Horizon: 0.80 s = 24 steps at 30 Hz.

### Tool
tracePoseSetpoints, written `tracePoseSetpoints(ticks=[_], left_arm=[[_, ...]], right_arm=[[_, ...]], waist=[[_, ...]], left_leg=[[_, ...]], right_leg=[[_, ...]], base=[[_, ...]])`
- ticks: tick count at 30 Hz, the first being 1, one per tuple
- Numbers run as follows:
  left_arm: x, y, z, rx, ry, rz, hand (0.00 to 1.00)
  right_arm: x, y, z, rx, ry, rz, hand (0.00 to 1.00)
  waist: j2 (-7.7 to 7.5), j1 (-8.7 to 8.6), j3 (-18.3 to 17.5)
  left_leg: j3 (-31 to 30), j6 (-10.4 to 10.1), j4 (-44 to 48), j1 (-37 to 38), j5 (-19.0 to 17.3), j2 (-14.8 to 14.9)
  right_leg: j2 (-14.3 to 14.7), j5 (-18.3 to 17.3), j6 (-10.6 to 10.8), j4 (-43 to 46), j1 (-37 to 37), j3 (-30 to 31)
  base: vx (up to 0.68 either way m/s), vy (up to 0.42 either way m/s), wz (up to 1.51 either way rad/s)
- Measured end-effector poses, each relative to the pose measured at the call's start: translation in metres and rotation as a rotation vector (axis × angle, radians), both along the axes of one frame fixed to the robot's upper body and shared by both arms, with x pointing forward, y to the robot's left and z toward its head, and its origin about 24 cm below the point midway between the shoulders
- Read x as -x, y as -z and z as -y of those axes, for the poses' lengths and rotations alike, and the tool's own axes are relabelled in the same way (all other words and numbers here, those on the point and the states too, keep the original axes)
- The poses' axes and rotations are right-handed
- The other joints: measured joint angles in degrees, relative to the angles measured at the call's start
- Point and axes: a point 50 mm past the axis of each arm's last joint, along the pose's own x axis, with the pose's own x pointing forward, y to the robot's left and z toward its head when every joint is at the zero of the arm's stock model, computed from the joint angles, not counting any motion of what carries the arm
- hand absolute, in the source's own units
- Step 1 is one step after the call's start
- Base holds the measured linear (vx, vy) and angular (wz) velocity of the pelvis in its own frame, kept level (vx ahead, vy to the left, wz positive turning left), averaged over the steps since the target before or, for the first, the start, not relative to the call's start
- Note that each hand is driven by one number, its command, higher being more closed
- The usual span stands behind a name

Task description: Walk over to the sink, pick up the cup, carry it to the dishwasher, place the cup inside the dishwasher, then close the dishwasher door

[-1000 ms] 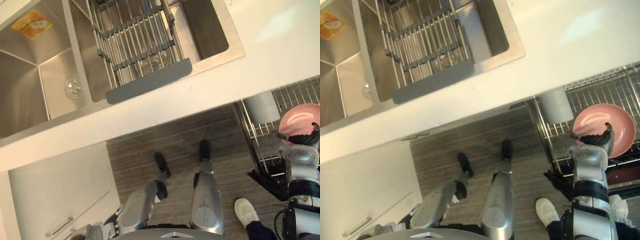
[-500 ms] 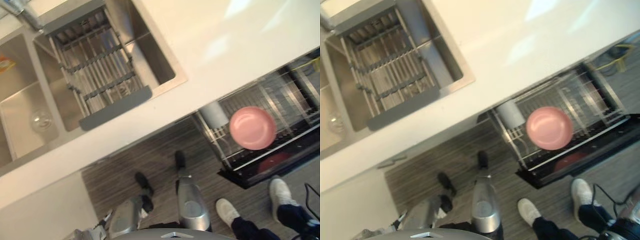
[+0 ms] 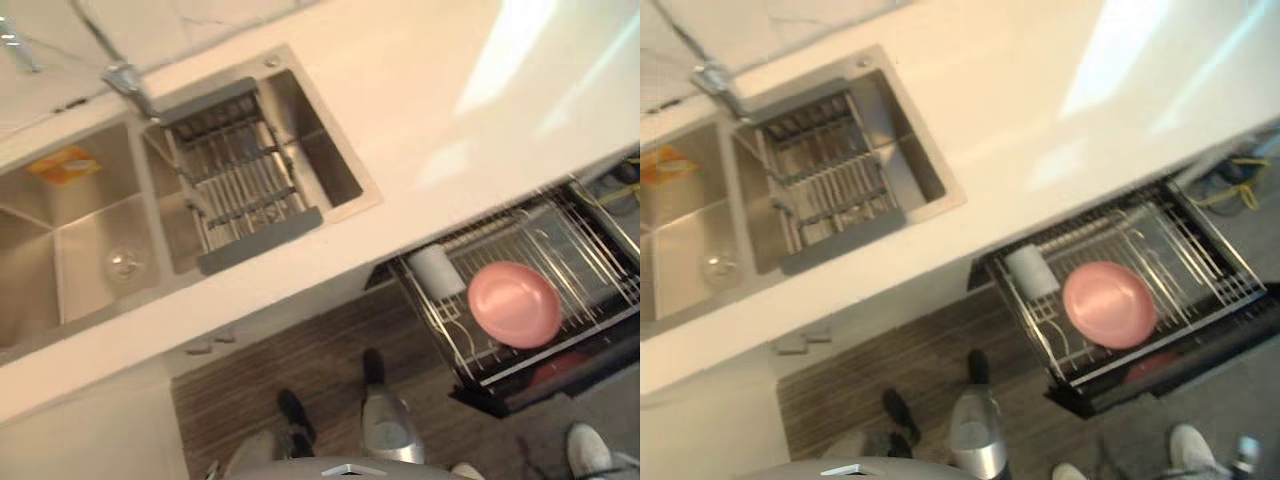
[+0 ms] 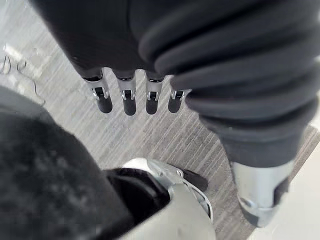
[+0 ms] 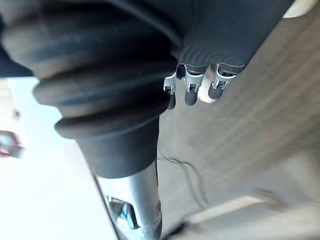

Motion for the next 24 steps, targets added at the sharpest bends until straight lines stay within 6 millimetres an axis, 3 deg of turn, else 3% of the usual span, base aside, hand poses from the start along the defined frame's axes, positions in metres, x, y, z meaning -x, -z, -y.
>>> tracePoseSetpoints(ticks=[2,5,12,14,16,20,23,24], left_arm=[[-0.005,0.000,0.006,0.008,0.005,0.015,0.00],[-0.006,0.001,0.012,0.014,0.026,0.024,0.00],[-0.009,0.001,0.010,-0.005,0.076,0.043,0.00],[-0.010,0.001,0.009,-0.012,0.115,0.050,0.00],[-0.010,0.001,0.010,-0.011,0.134,0.052,0.00],[-0.012,0.001,0.013,-0.006,0.192,0.055,0.00],[-0.010,0.001,0.020,0.020,0.236,0.049,0.00],[-0.008,0.001,0.024,0.033,0.253,0.041,0.00]], right_arm=[[-0.018,0.006,-0.019,-0.016,-0.101,0.008,0.00],[-0.028,0.005,-0.032,0.044,-0.223,-0.054,0.00],[-0.046,0.003,-0.044,0.089,-0.316,-0.099,0.00],[-0.062,-0.007,-0.043,0.144,-0.367,-0.114,0.00],[-0.077,-0.017,-0.043,0.177,-0.402,-0.101,0.00],[-0.115,-0.042,-0.038,0.275,-0.496,-0.101,0.00],[-0.145,-0.076,-0.021,0.391,-0.555,-0.100,0.00],[-0.155,-0.094,-0.012,0.454,-0.574,-0.103,0.00]], waist=[[0.23,1.55,0.0],[-0.11,3.63,0.2],[-0.45,3.53,0.5],[-0.43,3.90,0.4],[-0.13,3.83,0.4],[1.88,3.78,0.4],[4.78,4.30,1.2],[6.76,4.95,1.3]], left_leg=[[0.8,0.0,-0.1,-0.1,1.5,0.2],[0.0,-0.1,0.2,-0.1,1.6,-0.5],[-3.9,-0.8,0.2,-0.9,3.7,-0.7],[-5.0,-3.3,0.1,-1.8,5.5,-0.9],[-6.5,-3.6,-0.1,-2.1,7.3,-1.2],[-9.6,-2.8,-0.4,-3.5,9.2,-1.0],[-11.6,-2.1,-1.4,-4.5,10.3,-1.1],[-12.7,-2.0,-1.2,-5.0,10.5,-1.1]], right_leg=[[-1.2,-1.8,0.0,3.0,-0.3,-1.8],[-2.9,-3.9,0.3,6.4,-1.0,-2.8],[-4.6,-7.0,0.5,11.6,-2.3,-6.5],[-5.3,-7.6,0.3,12.9,-3.1,-7.4],[-5.6,-7.5,0.2,12.8,-3.0,-8.2],[-5.5,-7.4,-0.1,12.1,-3.0,-10.3],[-5.3,-6.8,-0.4,11.6,-3.1,-11.5],[-5.3,-6.7,-0.4,11.6,-3.2,-11.9]], base=[[-0.03,0.034,0.66],[-0.01,0.027,0.31],[0.05,-0.051,0.29],[0.01,-0.067,0.25],[-0.03,-0.062,0.17],[-0.08,-0.028,0.26],[-0.15,0.032,0.30],[-0.13,0.033,0.22]])
